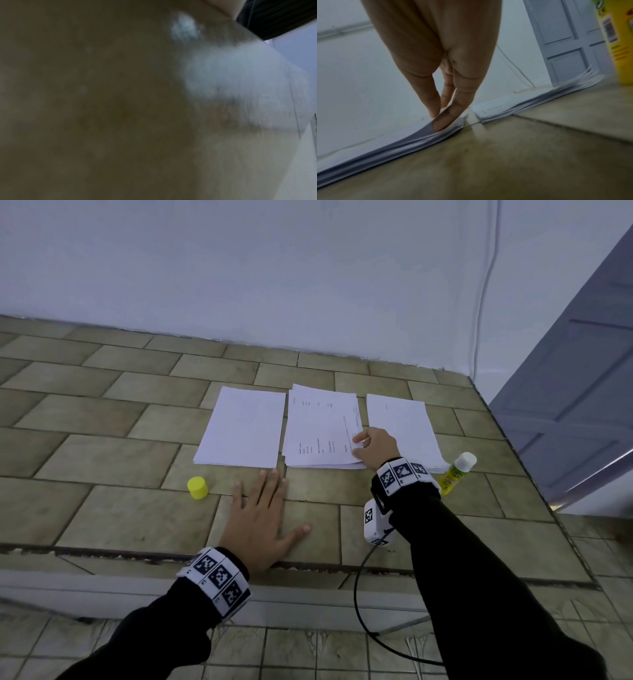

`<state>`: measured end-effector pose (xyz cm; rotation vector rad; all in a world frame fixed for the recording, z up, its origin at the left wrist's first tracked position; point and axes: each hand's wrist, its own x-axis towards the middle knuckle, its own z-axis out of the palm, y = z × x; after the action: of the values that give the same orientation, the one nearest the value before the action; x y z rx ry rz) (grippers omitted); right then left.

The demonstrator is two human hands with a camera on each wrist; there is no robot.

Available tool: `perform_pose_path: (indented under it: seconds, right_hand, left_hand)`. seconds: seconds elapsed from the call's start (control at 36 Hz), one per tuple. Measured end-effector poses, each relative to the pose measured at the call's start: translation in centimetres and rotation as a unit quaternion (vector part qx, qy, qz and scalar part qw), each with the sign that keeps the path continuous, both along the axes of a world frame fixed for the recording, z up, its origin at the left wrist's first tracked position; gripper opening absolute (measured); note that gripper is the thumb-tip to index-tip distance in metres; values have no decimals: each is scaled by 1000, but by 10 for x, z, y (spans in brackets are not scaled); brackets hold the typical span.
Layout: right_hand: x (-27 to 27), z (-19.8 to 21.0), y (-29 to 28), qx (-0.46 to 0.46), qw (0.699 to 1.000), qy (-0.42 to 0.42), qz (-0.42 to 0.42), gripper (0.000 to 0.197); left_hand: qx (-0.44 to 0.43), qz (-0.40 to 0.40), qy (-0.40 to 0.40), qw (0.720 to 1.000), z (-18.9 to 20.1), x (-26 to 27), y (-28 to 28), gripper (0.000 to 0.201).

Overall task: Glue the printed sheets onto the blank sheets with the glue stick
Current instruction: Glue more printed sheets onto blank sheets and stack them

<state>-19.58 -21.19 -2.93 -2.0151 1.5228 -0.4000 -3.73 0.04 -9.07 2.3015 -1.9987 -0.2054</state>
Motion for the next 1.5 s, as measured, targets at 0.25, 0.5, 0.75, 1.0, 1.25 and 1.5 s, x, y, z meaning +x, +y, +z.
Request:
perform_pose_path:
  seconds: [0.25,0.5,0.75,1.0,1.25,1.5]
  right_hand:
    - [8,-1,10,-34,991,125,17,21]
    - [-4,13,27,-81,995,54,27,27]
    - [-44,35,65,-260,955,-140,32,12]
    - [-90,35,63,-412,896,-130,-102,44]
    - [-117,15,45,-124,950,-149,-244,81]
    - [-124,8,41,-64,960,-116,-246,41]
  left_hand:
    - [5,1,3,1000,1,0,-1,112]
    - [3,20,152,988,15,9,-2,120]
    - [-56,25,374,925,118,26,1,56]
    - [70,148,85,983,112,73,-68,69]
    - [130,179,-1,975,67,78,-104,72]
    - [118,153,-45,980,59,81,-107,62]
